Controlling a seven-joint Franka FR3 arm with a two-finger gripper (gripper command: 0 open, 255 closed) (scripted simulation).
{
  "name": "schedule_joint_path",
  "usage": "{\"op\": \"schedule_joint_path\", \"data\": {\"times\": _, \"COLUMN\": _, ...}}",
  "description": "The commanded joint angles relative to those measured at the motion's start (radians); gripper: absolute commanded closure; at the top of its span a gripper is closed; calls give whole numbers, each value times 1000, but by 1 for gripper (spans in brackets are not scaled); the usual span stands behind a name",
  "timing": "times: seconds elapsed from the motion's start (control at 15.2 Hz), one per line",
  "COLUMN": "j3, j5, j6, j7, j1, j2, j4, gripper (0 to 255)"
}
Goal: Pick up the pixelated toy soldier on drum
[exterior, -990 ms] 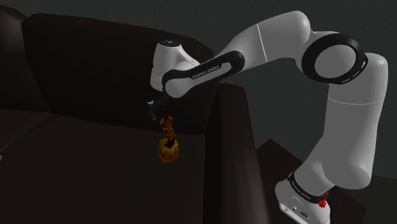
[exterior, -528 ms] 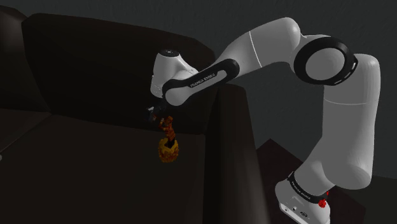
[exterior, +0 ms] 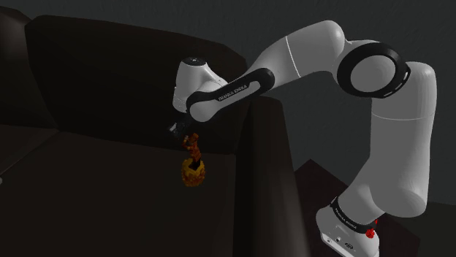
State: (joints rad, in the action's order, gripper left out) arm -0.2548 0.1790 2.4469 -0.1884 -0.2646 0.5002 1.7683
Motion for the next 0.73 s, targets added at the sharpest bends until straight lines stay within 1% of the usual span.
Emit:
{"op": "schedule_joint_path", "data": {"times": 0.0, "j3": 0, "j5": 0, "j6": 0, "j7": 0, "j1": 0, "j2": 0, "j4": 0, "gripper": 255}}
{"op": "schedule_joint_path", "data": {"times": 0.07, "j3": 0, "j5": -1, "j6": 1, "j7": 2, "j1": 1, "j2": 0, "j4": 1, "gripper": 255}}
{"op": "schedule_joint_path", "data": {"times": 0.66, "j3": -16, "j5": -26, "j6": -93, "j7": 18, "j1": 12, "j2": -63, "j4": -31, "gripper": 255}}
